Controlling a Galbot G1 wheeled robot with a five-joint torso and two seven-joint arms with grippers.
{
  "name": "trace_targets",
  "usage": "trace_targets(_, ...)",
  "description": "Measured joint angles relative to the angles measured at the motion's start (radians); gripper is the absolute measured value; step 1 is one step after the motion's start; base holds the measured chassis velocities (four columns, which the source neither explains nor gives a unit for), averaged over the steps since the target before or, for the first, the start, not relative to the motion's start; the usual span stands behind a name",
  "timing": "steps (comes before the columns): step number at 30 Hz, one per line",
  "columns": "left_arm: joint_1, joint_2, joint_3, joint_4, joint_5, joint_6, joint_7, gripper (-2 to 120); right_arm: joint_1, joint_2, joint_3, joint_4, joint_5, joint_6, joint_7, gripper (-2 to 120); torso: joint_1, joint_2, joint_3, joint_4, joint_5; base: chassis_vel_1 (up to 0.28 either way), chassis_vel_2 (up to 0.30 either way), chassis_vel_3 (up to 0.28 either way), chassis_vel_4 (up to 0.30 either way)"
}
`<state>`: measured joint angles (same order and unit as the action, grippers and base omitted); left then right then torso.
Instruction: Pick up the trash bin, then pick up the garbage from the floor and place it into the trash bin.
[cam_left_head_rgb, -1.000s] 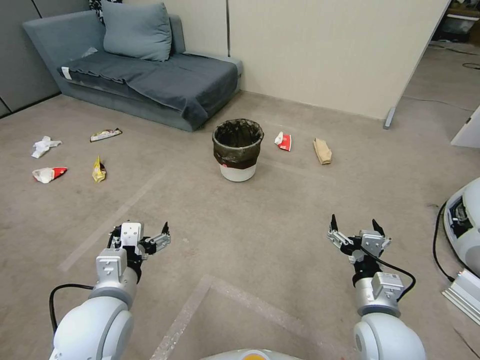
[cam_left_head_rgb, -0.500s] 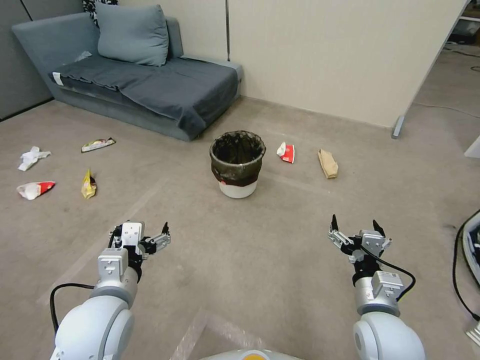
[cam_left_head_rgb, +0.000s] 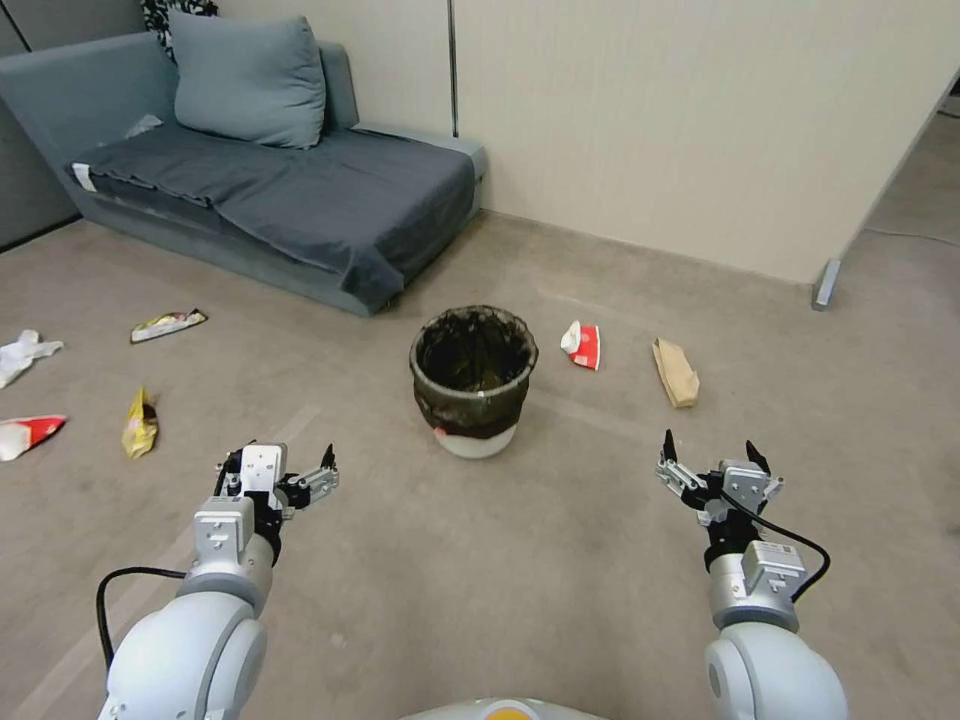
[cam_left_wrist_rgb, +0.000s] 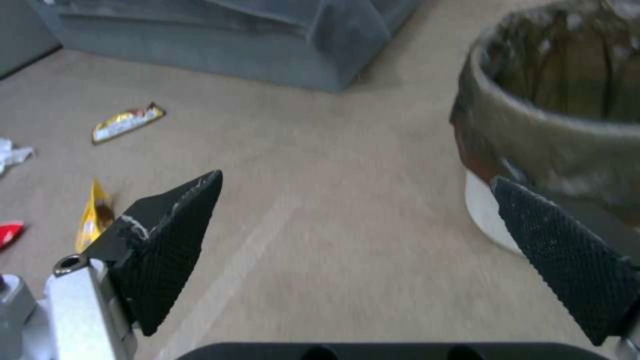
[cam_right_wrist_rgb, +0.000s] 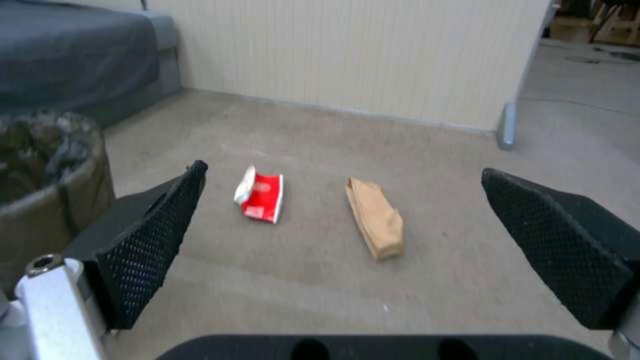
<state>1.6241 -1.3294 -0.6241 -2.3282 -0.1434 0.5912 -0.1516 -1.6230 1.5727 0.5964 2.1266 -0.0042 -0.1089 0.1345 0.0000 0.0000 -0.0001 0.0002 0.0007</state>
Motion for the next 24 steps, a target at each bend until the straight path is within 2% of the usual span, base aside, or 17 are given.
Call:
trace_targets(1, 0.0, 0.0, 0.0, 0.0, 0.0, 0.0, 0.0, 100, 0.0, 0.0, 0.0, 0.0, 0.0, 0.0, 0.0, 100, 0.0, 0.0, 0.0, 0.0, 0.0, -0.235, 0.261, 0.233, -0.249)
trace_targets(2, 0.0, 0.0, 0.0, 0.0, 0.0, 0.0, 0.001, 100, 0.0, 0.0, 0.0, 0.001, 0.0, 0.0, 0.0, 100, 0.0, 0.0, 0.0, -0.0002, -0.0018, -0.235, 0.258, 0.225, -0.236)
trace_targets(4, -0.001, -0.001, 0.0, 0.001, 0.0, 0.0, 0.002, 100, -0.001, 0.0, -0.001, 0.001, 0.0, -0.001, 0.0, 100, 0.0, 0.0, 0.0, -0.0002, 0.0, -0.222, 0.243, 0.218, -0.244)
trace_targets(7, -0.003, 0.0, 0.0, 0.007, 0.001, -0.001, 0.002, 100, -0.001, 0.001, -0.001, 0.001, 0.0, -0.001, 0.0, 100, 0.0, 0.0, 0.0, -0.0001, -0.0011, -0.241, 0.231, 0.235, -0.236)
trace_targets(21, -0.009, -0.002, -0.001, 0.02, 0.003, -0.007, 0.004, 100, 0.012, 0.003, -0.005, -0.015, 0.005, 0.016, 0.025, 100, 0.0, 0.0, 0.0, -0.0001, -0.0006, -0.241, 0.231, 0.233, -0.236)
trace_targets(24, -0.008, -0.005, -0.001, 0.022, 0.005, -0.008, 0.004, 100, 0.014, 0.0, -0.006, -0.016, 0.009, 0.009, 0.034, 100, 0.0, 0.0, 0.0, -0.0001, -0.0005, -0.096, 0.135, 0.106, -0.115)
